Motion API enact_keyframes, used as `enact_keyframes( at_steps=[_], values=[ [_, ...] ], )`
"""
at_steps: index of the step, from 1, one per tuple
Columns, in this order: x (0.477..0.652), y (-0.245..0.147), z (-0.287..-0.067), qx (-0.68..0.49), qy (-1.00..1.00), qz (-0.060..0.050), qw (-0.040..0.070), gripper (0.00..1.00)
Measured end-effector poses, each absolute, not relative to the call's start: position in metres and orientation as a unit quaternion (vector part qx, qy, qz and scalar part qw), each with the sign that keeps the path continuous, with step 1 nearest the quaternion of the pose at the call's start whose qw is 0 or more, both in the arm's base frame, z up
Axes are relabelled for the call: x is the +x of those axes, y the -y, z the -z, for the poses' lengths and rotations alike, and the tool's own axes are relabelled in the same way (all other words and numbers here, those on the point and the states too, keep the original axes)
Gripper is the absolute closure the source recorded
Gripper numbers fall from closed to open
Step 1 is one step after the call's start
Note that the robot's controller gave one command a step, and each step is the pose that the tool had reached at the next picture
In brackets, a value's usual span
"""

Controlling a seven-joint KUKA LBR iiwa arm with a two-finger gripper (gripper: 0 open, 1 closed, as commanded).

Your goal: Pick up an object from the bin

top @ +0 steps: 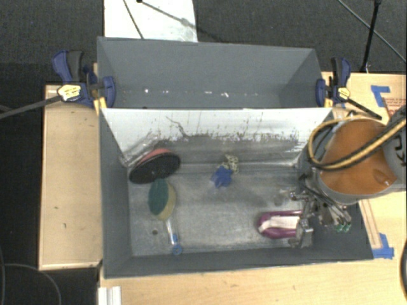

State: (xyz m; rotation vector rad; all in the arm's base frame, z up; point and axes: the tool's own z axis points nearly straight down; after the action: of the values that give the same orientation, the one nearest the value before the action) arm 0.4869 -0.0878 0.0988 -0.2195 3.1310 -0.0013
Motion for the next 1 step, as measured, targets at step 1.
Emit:
enact_keyframes(
  at_steps=[1],
  values=[
    [0.4834, 0.0944, -0.12, -0.169, -0.986, 0.001, 0.003, 0.0]
  ],
)
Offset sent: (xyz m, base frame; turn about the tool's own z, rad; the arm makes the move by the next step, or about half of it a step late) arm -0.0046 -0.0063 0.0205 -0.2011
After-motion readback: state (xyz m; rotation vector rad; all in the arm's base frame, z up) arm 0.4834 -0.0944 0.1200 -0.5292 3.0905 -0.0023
